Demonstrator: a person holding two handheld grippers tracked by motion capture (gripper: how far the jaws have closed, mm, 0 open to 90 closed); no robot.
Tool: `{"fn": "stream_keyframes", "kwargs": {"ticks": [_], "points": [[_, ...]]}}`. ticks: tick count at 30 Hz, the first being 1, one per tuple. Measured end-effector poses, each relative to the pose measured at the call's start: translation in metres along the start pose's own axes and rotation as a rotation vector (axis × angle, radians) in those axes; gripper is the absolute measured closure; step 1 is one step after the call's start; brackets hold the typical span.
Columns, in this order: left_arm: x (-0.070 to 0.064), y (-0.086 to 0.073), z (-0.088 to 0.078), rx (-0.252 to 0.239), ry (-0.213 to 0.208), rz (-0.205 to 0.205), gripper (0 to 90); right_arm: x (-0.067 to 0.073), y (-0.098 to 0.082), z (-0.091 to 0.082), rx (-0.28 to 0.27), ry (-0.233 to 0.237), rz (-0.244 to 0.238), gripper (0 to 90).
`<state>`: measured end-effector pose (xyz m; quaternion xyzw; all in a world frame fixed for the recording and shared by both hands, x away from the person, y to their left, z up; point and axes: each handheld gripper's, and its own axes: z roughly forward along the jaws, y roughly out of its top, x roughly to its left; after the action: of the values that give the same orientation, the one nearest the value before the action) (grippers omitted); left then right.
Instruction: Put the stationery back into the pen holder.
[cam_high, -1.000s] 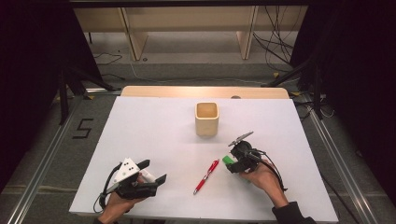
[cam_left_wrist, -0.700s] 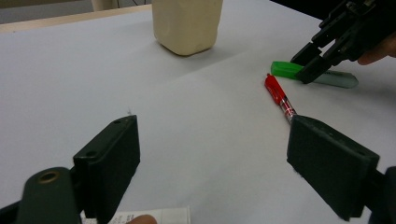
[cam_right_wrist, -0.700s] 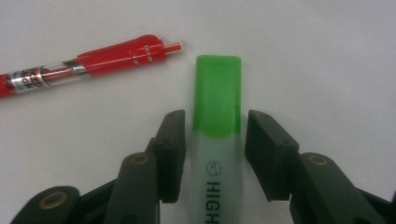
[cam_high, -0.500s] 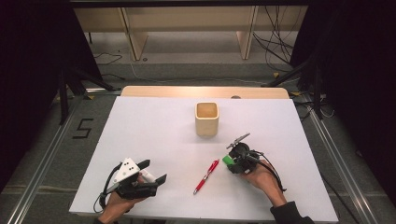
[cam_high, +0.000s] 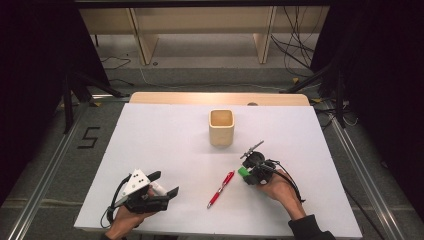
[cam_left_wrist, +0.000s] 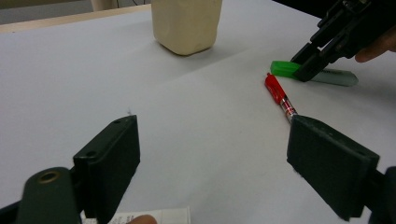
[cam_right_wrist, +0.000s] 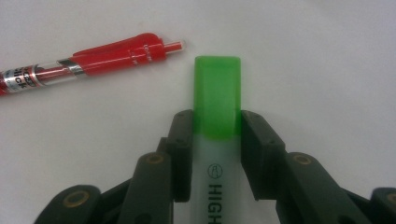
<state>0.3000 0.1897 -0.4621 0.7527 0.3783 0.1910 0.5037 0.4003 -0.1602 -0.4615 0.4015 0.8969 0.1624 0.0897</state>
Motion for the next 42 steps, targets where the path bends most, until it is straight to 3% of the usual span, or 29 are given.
{"fn": "stream_keyframes", "kwargs": {"ticks": [8, 13, 23, 30, 42], "points": [[0.000, 0.000, 0.000, -0.002, 0.001, 0.001, 16.7, -0.006, -0.001, -0.005, -0.021, 0.018, 0.007, 67.3], [0.000, 0.000, -0.001, -0.003, 0.002, -0.003, 16.7, -0.012, -0.003, -0.014, -0.077, 0.050, 0.024, 67.3], [0.001, 0.000, -0.001, -0.004, 0.004, -0.003, 16.7, -0.030, -0.009, -0.036, -0.281, 0.126, 0.112, 67.3], [0.000, 0.000, -0.002, -0.004, 0.006, -0.001, 16.7, -0.035, -0.012, -0.044, -0.428, 0.103, 0.147, 67.2], [0.000, 0.000, -0.001, -0.002, 0.007, -0.004, 16.7, -0.035, -0.013, -0.054, -0.586, 0.072, 0.182, 67.2]]}}
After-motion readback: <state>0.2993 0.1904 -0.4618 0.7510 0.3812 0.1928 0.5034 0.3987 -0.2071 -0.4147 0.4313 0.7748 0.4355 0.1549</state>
